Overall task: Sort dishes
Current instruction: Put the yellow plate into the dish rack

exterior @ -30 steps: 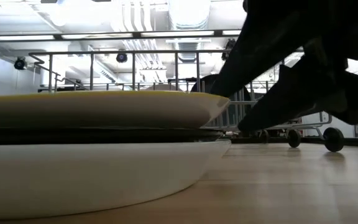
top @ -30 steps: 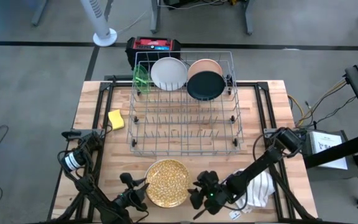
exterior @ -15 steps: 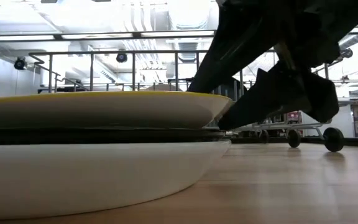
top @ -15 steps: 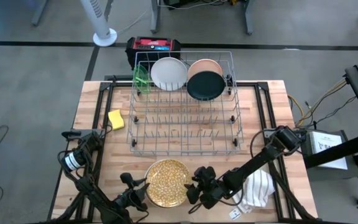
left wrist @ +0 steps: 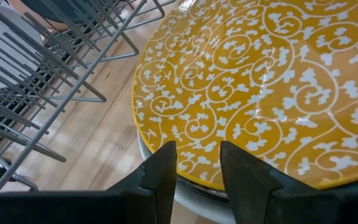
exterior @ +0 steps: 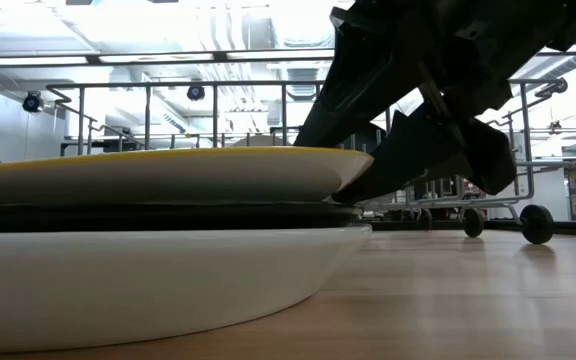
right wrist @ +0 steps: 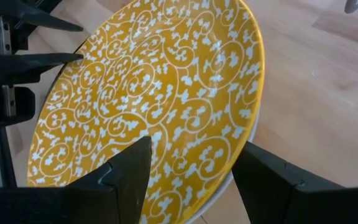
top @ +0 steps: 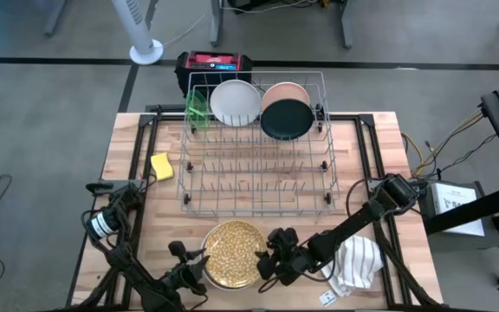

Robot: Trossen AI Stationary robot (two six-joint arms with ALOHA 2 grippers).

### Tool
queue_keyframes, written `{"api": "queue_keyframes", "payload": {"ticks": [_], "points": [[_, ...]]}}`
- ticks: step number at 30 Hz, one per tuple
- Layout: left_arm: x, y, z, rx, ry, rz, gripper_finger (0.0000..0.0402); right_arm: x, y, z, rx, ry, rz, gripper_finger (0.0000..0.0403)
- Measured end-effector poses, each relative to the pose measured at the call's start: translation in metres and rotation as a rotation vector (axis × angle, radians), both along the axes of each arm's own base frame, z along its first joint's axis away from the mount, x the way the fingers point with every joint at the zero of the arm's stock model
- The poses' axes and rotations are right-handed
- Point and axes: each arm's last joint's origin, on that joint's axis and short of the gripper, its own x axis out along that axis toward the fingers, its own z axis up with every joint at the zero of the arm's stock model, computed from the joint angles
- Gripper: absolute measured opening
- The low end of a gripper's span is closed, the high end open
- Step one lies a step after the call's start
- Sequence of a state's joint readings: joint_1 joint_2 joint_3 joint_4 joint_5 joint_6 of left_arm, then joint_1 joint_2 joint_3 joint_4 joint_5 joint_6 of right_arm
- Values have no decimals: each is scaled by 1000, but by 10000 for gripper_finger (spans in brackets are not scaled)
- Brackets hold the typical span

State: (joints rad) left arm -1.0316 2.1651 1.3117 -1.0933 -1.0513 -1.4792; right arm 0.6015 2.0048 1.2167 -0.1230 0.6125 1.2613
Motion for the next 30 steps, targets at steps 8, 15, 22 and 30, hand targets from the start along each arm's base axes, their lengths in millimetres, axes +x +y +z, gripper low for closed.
{"api": "queue_keyframes", "payload": {"ticks": [8,15,22,30], "points": [[3,0,0,-15,-21,3,115,5,-7,0,-4,-1,-16,206],[4,-1,-1,-20,-36,-2,115,7,-11,0,-14,5,-21,170],[5,-2,-1,-29,-54,-6,115,7,-12,0,-19,10,-12,65],[6,-4,0,-27,-82,-15,115,9,-14,3,-35,-24,-39,11]]}}
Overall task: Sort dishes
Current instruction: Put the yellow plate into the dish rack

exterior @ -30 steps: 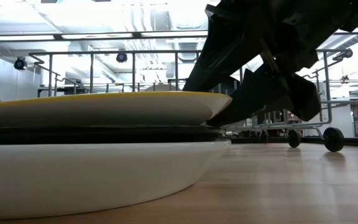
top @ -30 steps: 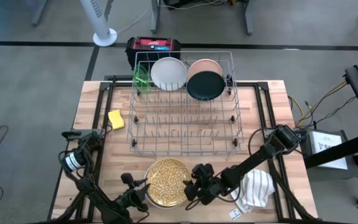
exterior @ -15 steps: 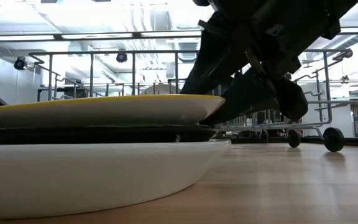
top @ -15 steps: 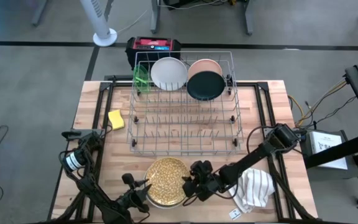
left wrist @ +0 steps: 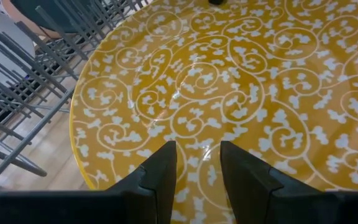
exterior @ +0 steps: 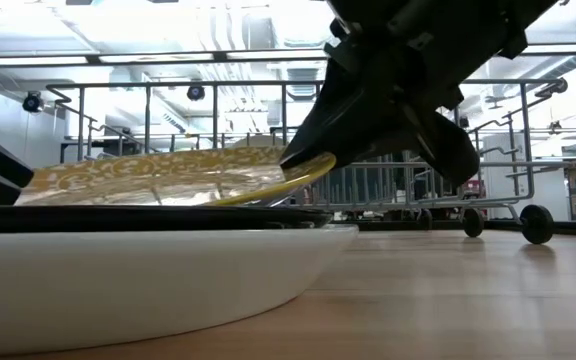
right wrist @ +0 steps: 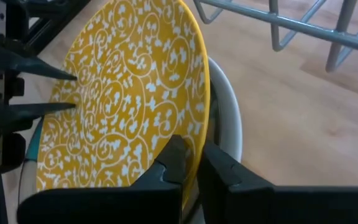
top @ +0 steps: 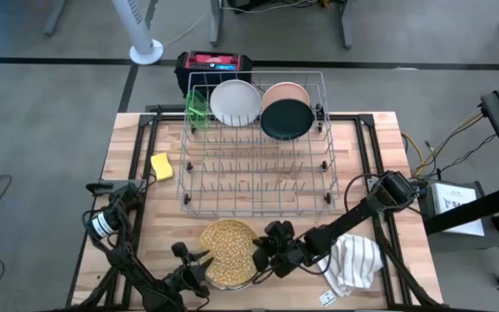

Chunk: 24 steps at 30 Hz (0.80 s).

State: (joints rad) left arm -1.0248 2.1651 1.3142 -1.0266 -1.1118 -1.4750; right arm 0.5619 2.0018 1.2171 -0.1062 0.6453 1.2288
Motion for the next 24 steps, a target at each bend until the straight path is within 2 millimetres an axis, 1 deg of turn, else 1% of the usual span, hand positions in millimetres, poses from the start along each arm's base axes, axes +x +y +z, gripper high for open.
{"api": "queue_keyframes", "payload": {"ticks": [5,9,15,18,22,24], "points": [[3,-5,6,14,20,-16,115,-1,0,0,-14,11,17,4],[6,-11,20,42,38,-25,115,-2,0,6,-32,11,38,2],[11,-20,50,78,55,-25,115,-7,3,19,-108,-11,69,0],[12,-24,65,87,17,-24,115,-8,5,22,-139,-15,86,0],[8,-26,93,30,-70,29,119,-11,8,25,-198,-20,111,0],[6,-30,105,-52,-131,50,124,-12,10,28,-234,-23,125,0]]}}
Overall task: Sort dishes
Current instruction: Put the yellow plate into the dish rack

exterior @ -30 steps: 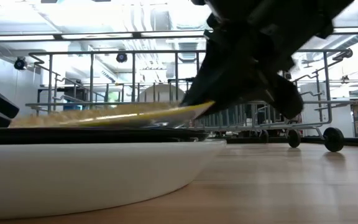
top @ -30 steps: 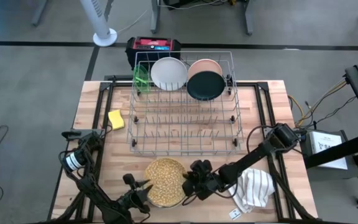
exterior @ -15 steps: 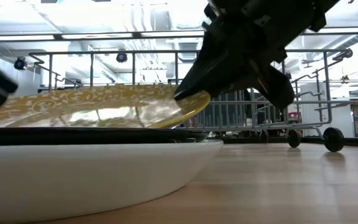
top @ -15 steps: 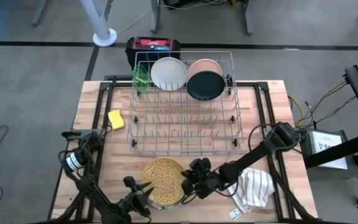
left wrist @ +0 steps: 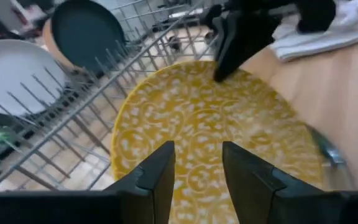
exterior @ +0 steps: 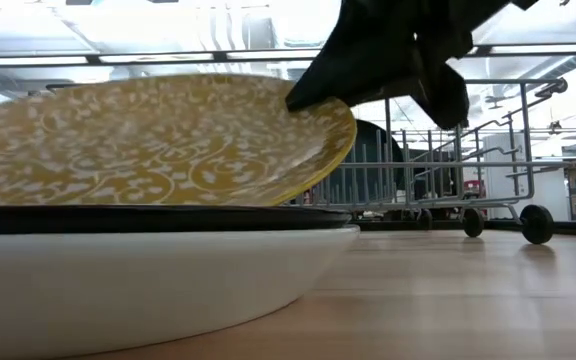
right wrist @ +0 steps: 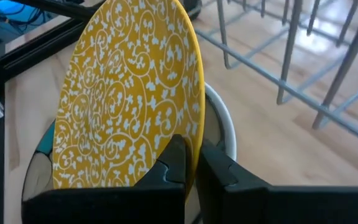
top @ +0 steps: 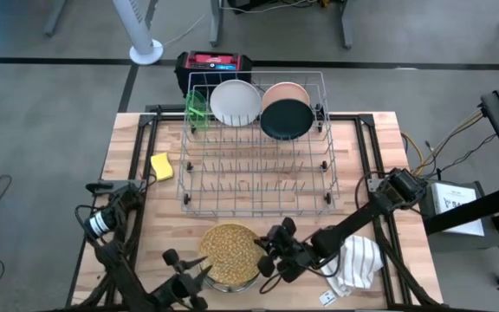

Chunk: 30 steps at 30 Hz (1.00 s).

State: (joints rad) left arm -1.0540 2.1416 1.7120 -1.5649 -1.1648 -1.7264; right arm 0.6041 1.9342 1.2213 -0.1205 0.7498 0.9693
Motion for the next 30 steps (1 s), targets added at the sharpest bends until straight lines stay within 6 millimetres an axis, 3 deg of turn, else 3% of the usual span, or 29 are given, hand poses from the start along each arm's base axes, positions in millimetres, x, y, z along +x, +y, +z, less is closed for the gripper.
{"api": "queue_keyframes", "payload": {"ticks": [6,11,21,30], "points": [[-3,5,37,-159,-73,34,151,2,7,11,-121,-4,59,0],[-7,9,54,-219,-39,43,182,0,16,21,-250,-14,93,0],[-8,12,49,-157,39,24,237,-2,29,35,-434,-9,159,1],[-7,14,48,-168,29,37,255,-6,38,43,-599,6,184,1]]}}
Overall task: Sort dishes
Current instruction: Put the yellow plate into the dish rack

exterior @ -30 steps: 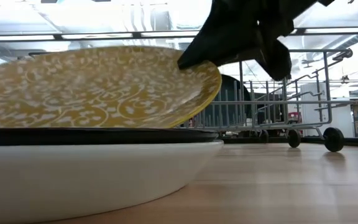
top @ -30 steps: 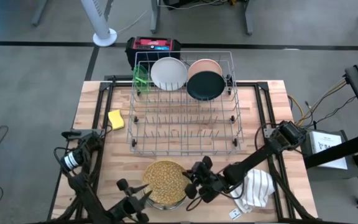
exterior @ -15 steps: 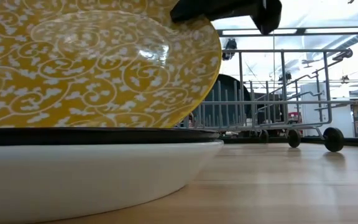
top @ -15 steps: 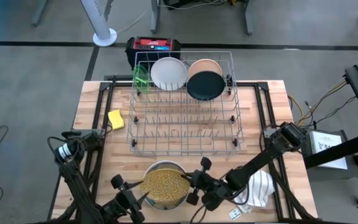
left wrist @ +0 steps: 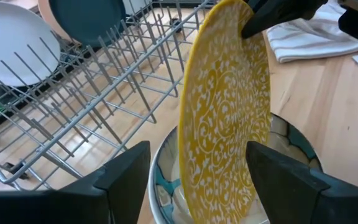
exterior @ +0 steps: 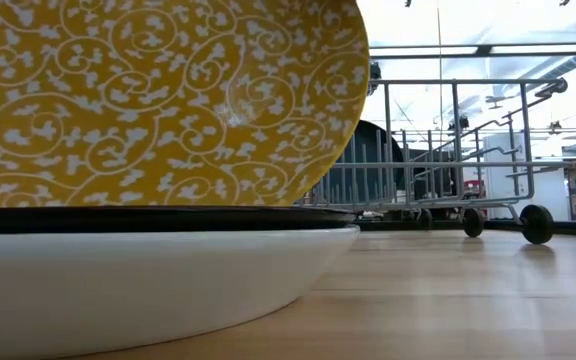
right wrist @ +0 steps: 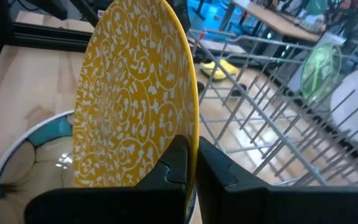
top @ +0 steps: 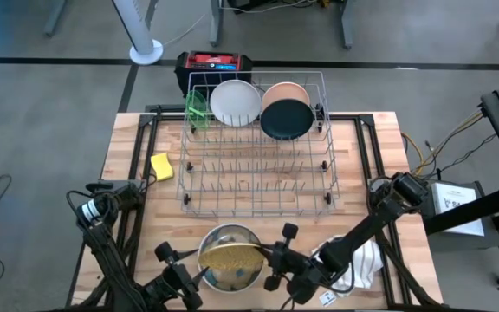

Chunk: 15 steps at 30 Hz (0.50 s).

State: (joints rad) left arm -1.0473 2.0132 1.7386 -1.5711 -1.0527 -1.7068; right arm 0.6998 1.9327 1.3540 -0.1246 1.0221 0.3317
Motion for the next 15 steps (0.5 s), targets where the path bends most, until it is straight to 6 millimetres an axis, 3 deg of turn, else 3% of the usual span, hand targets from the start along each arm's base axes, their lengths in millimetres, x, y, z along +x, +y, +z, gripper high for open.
{"api": "queue_keyframes", "payload": {"ticks": [15], "points": [[13,10,-21,14,-48,29,255,-1,8,5,-87,-4,64,1]]}}
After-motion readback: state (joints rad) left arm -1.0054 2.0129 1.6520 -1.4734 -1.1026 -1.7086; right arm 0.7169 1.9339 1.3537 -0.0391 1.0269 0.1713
